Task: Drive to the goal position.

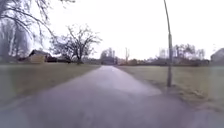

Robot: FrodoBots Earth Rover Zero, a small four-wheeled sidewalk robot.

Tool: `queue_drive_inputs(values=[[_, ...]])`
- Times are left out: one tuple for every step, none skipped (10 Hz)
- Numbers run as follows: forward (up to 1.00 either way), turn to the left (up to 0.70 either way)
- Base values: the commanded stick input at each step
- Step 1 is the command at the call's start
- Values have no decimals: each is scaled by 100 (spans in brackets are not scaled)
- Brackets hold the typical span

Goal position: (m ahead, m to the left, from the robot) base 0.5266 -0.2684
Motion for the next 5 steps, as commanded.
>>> queue_drive_inputs(values=[[100,0],[100,0],[100,0],[100,0],[100,0]])
